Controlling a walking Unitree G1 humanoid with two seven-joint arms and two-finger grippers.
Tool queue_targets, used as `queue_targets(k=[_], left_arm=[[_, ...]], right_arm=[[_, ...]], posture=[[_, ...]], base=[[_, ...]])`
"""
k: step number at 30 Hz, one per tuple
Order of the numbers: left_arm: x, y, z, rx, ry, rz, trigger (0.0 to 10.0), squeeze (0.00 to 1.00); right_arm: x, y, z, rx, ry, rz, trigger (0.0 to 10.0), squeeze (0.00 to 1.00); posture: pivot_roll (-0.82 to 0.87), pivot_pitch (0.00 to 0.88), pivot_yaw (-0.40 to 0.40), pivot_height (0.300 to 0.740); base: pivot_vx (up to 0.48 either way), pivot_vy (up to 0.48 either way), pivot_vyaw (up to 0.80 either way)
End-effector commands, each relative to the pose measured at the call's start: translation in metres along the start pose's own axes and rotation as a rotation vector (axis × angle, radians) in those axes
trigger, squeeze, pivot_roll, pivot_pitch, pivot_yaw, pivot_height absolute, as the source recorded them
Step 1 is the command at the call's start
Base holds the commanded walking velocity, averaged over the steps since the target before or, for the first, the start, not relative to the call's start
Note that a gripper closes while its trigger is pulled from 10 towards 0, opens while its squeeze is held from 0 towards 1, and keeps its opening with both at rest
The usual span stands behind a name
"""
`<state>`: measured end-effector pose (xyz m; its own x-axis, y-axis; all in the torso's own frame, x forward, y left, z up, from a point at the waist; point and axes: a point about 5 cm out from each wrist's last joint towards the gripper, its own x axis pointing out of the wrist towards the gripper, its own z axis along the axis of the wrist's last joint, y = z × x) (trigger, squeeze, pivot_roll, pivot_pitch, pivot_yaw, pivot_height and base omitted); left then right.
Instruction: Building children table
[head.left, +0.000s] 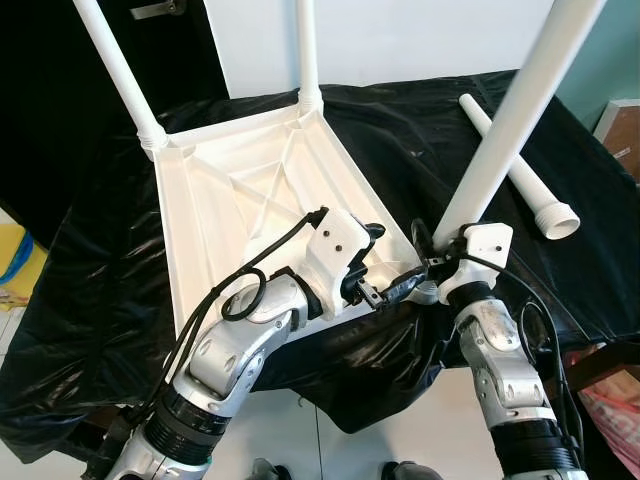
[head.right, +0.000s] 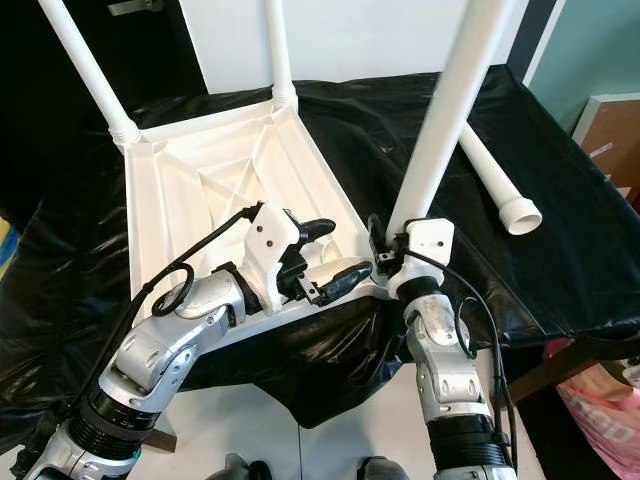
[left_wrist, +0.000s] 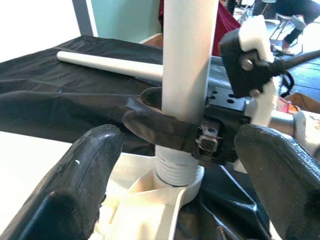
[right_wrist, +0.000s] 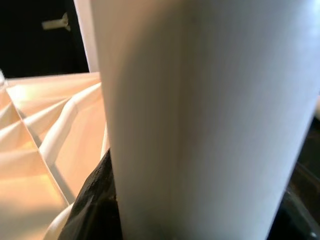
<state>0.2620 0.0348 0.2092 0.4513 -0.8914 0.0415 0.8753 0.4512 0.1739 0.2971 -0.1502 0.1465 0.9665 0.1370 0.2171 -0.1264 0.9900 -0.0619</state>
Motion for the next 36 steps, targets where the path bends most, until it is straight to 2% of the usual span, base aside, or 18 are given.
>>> queue_targets(k=[1,4,10,17,32,36], left_arm=[[-0.002,-0.001,0.002,0.01,0.003,-0.03,10.0,0.0],[-0.003,0.001,0.002,0.011,0.006,-0.02,10.0,0.0],[-0.003,0.002,0.001,0.016,0.008,-0.013,10.0,0.0],[-0.004,0.003,0.001,0.019,0.007,-0.003,10.0,0.0],[-0.003,0.005,-0.001,0.029,0.014,-0.004,10.0,0.0],[-0.003,0.009,-0.005,0.045,0.037,0.037,10.0,0.0]], right_arm=[[-0.018,-0.005,-0.036,-0.068,0.182,-0.007,10.0,0.0],[-0.021,0.002,-0.031,-0.08,0.147,0.053,10.0,0.0],[-0.021,0.002,-0.031,-0.092,0.147,0.063,10.0,0.0],[-0.021,-0.002,-0.033,-0.048,0.177,0.033,10.0,0.0],[-0.023,-0.005,-0.038,-0.042,0.196,0.008,10.0,0.0],[-0.023,-0.01,-0.035,-0.044,0.184,-0.031,10.0,0.0]], posture=[[-0.12,0.134,0.059,0.74],[-0.12,0.135,0.058,0.74],[-0.12,0.135,0.058,0.74],[-0.12,0.129,0.054,0.74],[-0.12,0.084,0.048,0.74],[-0.12,0.093,0.044,0.74]], base=[[0.0,0.0,0.0],[0.0,0.0,0.0],[0.0,0.0,0.0],[0.0,0.0,0.0],[0.0,0.0,0.0],[0.0,0.0,0.0]])
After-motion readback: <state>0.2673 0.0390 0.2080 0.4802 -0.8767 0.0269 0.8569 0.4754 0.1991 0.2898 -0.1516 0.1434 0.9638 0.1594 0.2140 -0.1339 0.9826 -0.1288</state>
